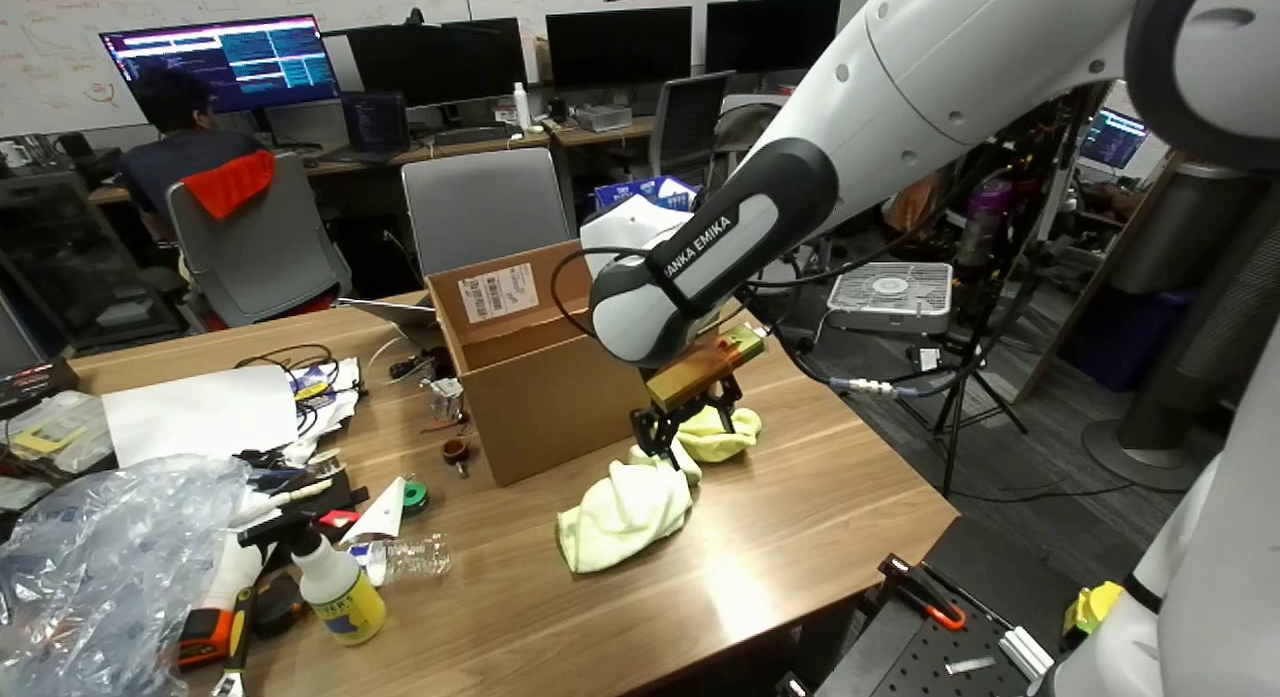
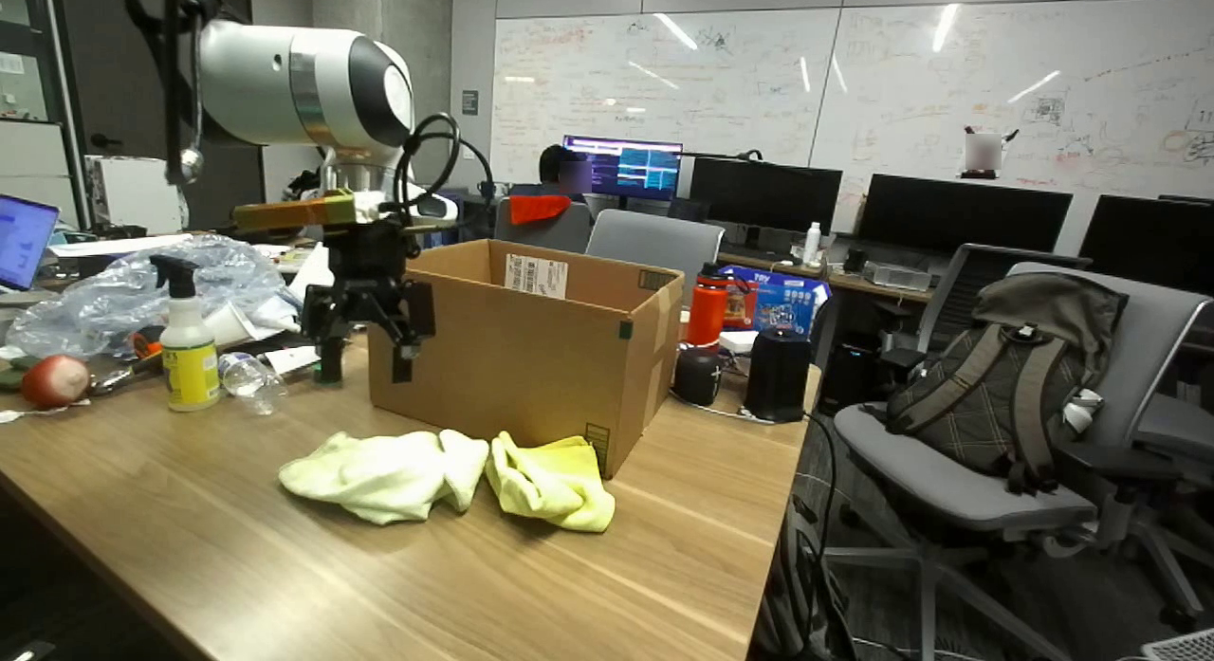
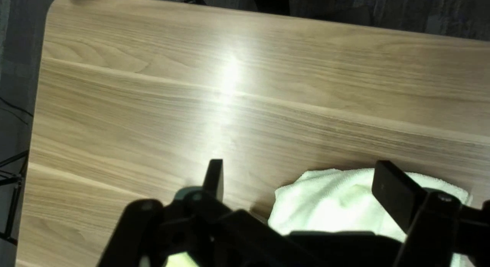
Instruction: Put all the towels into the box.
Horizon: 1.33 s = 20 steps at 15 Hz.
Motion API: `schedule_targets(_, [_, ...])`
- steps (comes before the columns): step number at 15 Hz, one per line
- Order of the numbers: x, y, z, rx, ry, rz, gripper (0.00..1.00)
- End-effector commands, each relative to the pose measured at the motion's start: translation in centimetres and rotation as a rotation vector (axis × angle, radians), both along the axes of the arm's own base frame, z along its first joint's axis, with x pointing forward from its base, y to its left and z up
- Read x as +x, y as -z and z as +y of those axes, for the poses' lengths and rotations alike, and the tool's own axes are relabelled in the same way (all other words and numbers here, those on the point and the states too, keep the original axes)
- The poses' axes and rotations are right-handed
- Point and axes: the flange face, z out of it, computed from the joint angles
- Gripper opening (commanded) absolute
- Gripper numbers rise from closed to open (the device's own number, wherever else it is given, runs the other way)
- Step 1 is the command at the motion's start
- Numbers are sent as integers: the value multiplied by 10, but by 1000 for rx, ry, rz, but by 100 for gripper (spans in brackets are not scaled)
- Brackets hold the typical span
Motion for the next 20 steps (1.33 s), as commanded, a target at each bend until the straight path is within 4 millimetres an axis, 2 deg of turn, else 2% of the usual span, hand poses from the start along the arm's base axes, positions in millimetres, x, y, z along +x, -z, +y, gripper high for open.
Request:
schedule_targets(1, [8, 13, -6, 17, 12, -44, 100])
schedule_targets(7, [26, 38, -18, -1, 27, -84, 100])
schedule_targets(11, [45, 54, -25, -15, 21, -108, 100])
schedule_targets(20, [93, 89, -17, -19, -3, -132, 100])
